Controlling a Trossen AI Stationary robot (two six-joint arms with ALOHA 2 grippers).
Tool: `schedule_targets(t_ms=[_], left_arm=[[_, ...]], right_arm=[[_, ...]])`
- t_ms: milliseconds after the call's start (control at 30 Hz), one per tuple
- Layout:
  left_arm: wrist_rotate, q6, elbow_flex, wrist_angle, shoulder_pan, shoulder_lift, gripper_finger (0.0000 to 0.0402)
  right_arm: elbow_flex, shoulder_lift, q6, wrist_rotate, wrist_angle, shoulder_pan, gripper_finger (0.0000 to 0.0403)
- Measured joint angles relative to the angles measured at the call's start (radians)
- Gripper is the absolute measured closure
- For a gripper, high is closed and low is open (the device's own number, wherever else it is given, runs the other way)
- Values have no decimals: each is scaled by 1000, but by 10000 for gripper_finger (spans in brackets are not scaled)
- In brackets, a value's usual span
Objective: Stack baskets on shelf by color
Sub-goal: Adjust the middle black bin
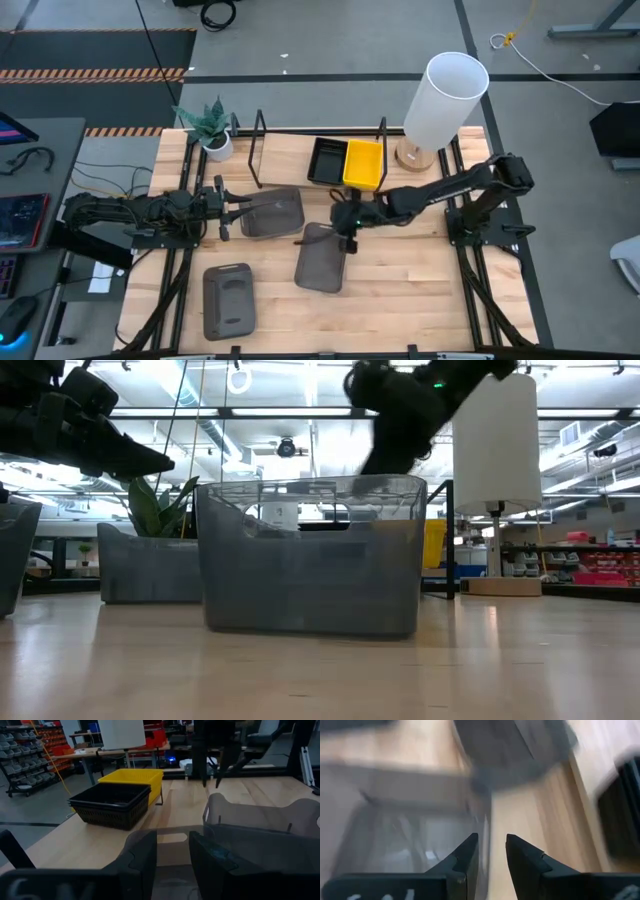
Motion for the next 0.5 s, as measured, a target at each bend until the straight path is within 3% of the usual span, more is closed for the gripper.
schedule_targets(t_ms=[233,500], left_arm=[[-1,0,0,3,0,12,280],[0,0,0,2,0,20,280]], right_arm=[[-1,88,-83,-73,-40,-51,300],[-1,76,129,-81,-279,-24,300]])
